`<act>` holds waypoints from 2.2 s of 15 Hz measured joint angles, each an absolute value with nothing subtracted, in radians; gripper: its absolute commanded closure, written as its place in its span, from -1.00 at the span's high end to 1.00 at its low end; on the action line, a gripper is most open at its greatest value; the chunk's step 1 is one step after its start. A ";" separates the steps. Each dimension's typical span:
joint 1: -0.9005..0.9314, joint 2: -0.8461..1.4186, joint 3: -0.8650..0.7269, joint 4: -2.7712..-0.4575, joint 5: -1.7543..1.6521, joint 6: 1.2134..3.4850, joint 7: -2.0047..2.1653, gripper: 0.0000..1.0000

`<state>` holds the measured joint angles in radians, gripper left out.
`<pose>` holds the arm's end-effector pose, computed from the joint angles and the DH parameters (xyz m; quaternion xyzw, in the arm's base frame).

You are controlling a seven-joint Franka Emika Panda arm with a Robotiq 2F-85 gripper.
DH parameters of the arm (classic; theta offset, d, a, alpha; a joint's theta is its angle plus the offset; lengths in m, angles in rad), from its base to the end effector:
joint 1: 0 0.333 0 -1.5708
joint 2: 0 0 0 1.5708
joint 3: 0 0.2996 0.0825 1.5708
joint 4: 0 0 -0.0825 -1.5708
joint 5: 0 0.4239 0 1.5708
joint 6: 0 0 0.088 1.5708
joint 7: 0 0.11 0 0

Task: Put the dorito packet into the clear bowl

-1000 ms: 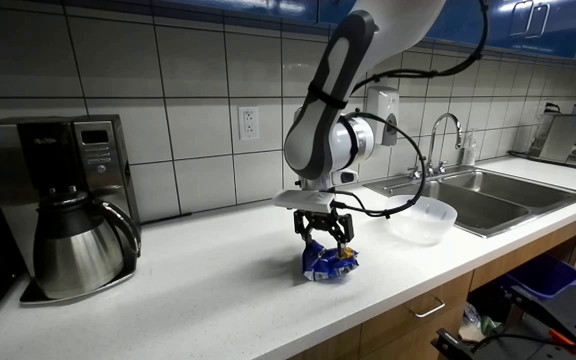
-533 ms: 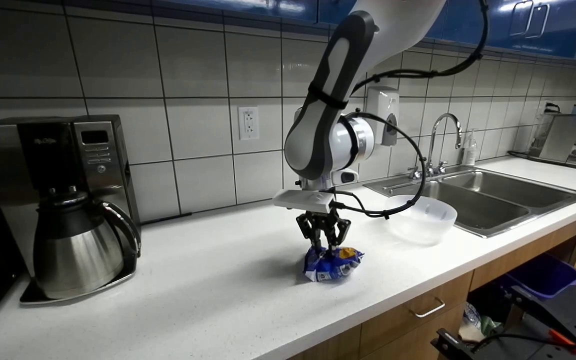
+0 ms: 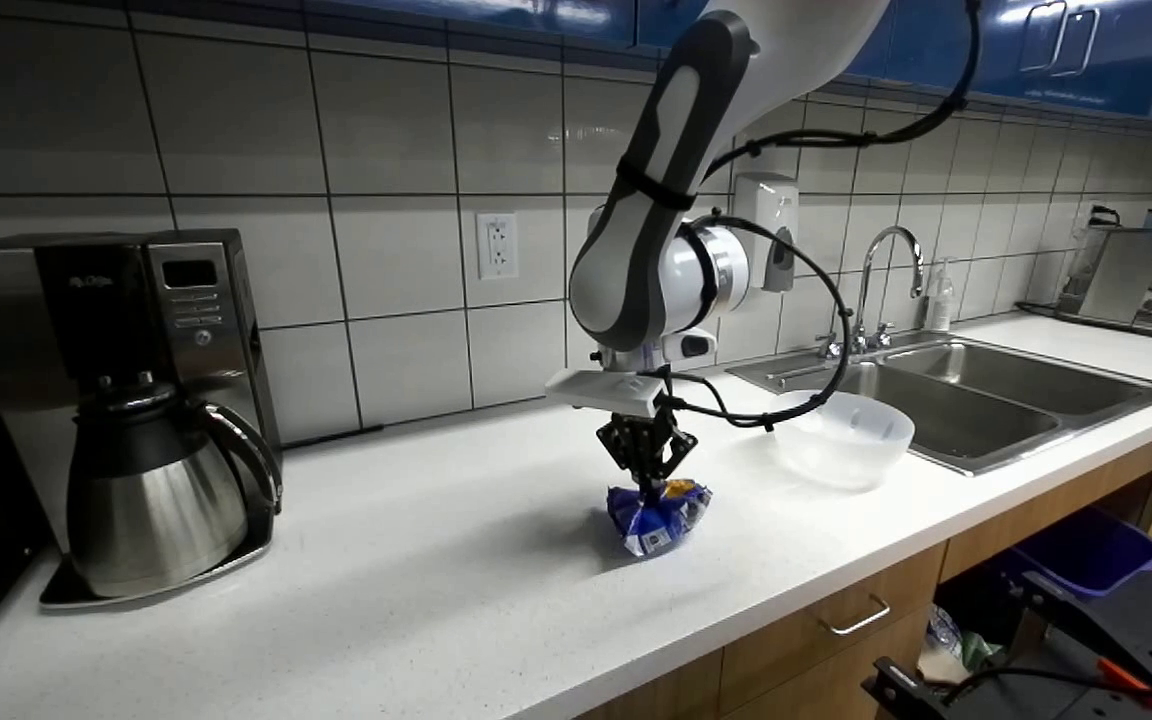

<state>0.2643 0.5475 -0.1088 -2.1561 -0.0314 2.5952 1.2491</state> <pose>0.5513 0.0814 0.0799 0.8628 -0.5015 -0.0171 0.0617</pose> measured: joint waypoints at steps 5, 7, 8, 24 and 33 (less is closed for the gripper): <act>0.265 0.486 -0.147 -2.154 -0.034 2.596 1.252 -1.00; 0.265 0.463 -0.163 -2.154 -0.040 2.596 1.257 -1.00; 0.265 0.455 -0.171 -2.154 -0.044 2.596 1.260 -1.00; 0.192 0.391 -0.329 -2.098 -0.198 2.506 1.434 -1.00; 0.111 0.395 -0.358 -2.071 -0.265 2.441 1.531 -1.00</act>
<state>0.1107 0.3949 -0.3575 -2.0715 -0.2645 2.4410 1.5312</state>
